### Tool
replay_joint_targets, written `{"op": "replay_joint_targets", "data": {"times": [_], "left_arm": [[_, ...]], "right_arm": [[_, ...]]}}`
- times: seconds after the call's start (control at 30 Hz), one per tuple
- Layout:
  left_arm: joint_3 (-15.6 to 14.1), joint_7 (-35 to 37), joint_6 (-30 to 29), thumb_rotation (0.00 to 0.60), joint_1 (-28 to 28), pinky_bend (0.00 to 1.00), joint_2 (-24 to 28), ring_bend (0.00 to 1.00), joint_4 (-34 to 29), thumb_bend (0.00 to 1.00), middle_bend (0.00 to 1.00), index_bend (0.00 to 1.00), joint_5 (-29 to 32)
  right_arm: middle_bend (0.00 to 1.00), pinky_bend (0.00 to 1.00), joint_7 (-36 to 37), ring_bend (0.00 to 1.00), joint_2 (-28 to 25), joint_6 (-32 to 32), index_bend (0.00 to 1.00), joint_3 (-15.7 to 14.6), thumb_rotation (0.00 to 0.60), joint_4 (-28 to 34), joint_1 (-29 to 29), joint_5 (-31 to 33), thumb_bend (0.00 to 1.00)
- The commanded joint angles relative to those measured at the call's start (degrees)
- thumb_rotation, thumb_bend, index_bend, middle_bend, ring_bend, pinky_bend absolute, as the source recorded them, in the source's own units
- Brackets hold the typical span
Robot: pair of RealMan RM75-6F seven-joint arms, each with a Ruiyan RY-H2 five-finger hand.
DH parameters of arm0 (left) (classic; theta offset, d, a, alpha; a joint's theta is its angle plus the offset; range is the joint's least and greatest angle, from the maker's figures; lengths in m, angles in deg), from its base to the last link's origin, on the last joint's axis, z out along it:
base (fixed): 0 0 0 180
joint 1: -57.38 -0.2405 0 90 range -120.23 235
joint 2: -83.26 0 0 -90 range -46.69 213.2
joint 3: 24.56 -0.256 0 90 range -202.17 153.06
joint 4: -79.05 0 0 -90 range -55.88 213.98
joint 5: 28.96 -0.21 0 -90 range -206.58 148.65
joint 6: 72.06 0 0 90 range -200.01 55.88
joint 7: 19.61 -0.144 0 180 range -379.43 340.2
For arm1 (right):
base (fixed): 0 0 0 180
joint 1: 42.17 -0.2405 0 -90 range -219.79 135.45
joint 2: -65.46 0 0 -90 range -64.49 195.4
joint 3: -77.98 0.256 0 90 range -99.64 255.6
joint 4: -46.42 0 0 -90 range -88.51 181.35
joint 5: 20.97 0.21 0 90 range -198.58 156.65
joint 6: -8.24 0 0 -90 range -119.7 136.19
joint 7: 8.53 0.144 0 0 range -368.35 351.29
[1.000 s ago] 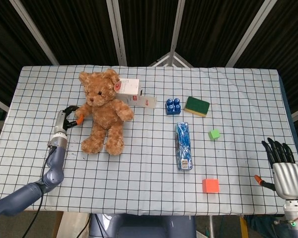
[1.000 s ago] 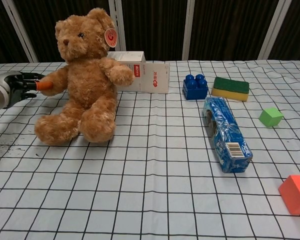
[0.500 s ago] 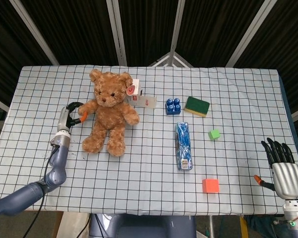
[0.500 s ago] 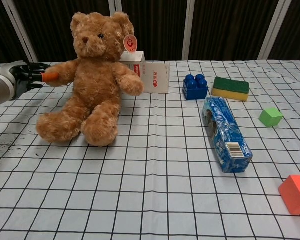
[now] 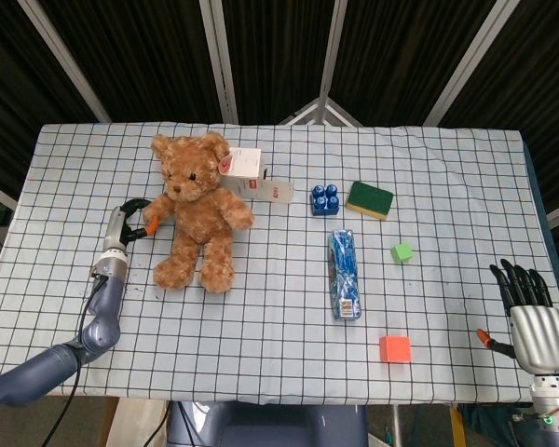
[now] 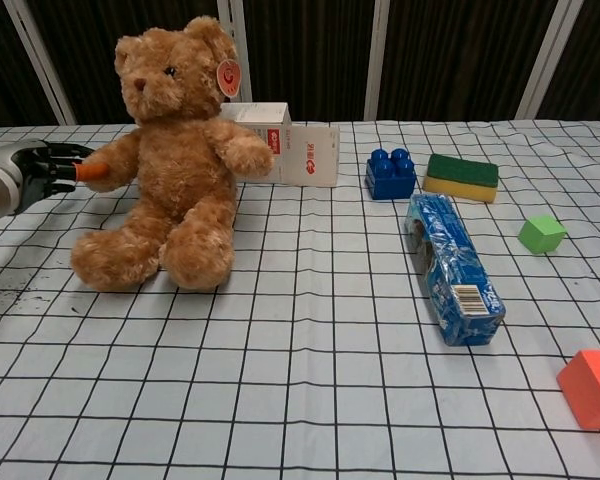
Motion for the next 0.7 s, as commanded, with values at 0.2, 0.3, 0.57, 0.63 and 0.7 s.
{"op": "replay_joint_targets", "data": {"times": [0.2,0.3,0.57,0.63,0.7], "left_arm": [[0.22,-0.16,-0.46,0.6,0.46,0.0,-0.52,0.0,-0.07,0.58,0.33,0.42,-0.83],[1.02,0.37,-1.74,0.6,0.46,0.0,-0.24,0.0,-1.86,0.58,0.33,0.42,-1.53],[2.09,3.51,-3.39,0.6,-0.85,0.0,1.65,0.0,-6.87,0.59,0.34,0.42,-4.47],[1.67,3.44,-3.15,0.6,-1.06,0.0,1.77,0.0,-6.67,0.59,0.34,0.42,-4.43],[1.42,3.34,-2.68,0.6,-1.09,0.0,1.7,0.0,-6.08,0.59,0.34,0.42,-4.04]], "right_arm": [[0.0,0.0,-0.1,0.0,-0.1,-0.09,0.0,-0.06,0.6,0.18,0.07,-0.05,0.15],[0.0,0.0,-0.03,0.0,-0.12,-0.16,0.0,-0.01,0.6,0.19,0.11,0.04,0.15],[0.0,0.0,0.23,0.0,-0.07,-0.09,0.0,-0.21,0.6,0.07,0.01,-0.45,0.15],[0.0,0.0,0.21,0.0,-0.07,-0.05,0.0,-0.17,0.6,0.06,0.0,-0.33,0.15],[0.0,0.0,0.19,0.0,-0.07,-0.06,0.0,-0.11,0.6,0.11,0.02,-0.18,0.15]]}}
